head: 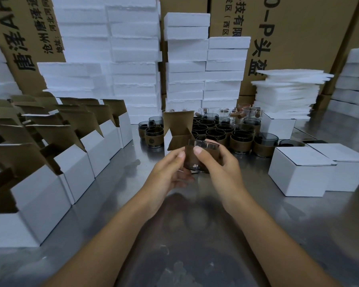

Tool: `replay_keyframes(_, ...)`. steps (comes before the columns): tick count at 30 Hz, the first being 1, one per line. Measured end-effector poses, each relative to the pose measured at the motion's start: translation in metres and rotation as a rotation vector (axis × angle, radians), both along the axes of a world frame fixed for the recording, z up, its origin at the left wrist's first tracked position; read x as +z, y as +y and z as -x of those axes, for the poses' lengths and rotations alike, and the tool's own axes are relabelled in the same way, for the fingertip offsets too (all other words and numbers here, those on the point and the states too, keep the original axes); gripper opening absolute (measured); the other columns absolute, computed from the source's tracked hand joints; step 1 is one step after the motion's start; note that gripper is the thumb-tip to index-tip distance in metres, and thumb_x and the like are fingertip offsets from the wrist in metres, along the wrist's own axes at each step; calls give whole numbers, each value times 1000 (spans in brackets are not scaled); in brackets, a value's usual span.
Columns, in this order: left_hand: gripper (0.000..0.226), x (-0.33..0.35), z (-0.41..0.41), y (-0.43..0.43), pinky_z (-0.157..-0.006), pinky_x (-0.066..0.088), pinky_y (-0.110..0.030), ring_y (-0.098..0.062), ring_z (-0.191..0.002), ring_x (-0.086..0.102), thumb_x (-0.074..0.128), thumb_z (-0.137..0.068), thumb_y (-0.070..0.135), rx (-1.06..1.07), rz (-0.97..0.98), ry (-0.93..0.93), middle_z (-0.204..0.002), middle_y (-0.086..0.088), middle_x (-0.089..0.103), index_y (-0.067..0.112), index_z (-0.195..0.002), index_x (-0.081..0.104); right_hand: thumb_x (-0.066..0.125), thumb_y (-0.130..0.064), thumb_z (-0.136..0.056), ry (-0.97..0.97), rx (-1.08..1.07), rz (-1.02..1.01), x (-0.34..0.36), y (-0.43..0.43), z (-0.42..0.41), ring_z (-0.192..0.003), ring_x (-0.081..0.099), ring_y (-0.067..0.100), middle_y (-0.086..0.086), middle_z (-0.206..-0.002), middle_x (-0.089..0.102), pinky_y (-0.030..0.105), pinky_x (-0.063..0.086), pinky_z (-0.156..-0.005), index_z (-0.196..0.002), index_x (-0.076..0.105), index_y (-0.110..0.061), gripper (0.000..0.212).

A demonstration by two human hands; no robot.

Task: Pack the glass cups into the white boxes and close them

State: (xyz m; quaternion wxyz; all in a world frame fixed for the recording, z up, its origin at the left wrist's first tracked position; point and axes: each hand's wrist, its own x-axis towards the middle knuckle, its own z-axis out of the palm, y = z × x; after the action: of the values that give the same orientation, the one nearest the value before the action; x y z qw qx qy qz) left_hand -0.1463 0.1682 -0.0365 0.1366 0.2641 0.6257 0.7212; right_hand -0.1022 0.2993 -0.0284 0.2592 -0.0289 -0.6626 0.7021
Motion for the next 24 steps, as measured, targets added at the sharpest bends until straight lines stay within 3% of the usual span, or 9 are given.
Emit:
replay_keyframes(2,49,0,0,-1,-73,49,-29,-17,-73,65,55,-73,48,18,13,11,-80,-9,58,30,-119,60,73,-39,-72,-60,62,78,1,0,-1,-87,68,12,-4,-88,72,29,53,-77,-95,68,-24,28)
replay_keyframes(6,58,0,0,0,-69,50,-28,-16,-70,61,60,-68,54,28,17,29,-88,-8,65,28,-119,60,71,-58,-53,-179,158,172,5,-1,-3,-75,67,10,-2,-82,72,22,47,-61,-98,68,-20,59)
replay_keyframes(11,53,1,-2,1,-64,50,-26,-24,-74,54,60,-68,58,30,26,18,-92,-16,62,28,-112,64,59,-57,-78,-303,262,177,5,0,-3,-85,67,16,4,-89,73,30,47,-77,-92,71,-23,38)
replay_keyframes(17,51,2,-2,1,-59,49,-25,-27,-75,48,59,-71,56,33,40,-1,-89,-21,56,21,-107,65,58,-62,-74,-356,312,177,6,0,-4,-75,64,9,-1,-82,71,24,46,-66,-90,69,-26,42)
replay_keyframes(20,48,3,-3,1,-60,49,-26,-20,-66,48,59,-71,54,39,33,1,-85,-19,54,21,-105,65,58,-62,-74,-352,308,178,5,0,-3,-78,64,11,0,-83,71,25,46,-68,-92,69,-24,44)
replay_keyframes(24,52,1,-2,1,-64,50,-26,-20,-70,55,59,-69,56,46,40,19,-86,-10,64,28,-112,62,65,-60,-61,-282,278,205,4,0,-2,-83,69,16,4,-89,74,29,53,-73,-93,72,-21,51)
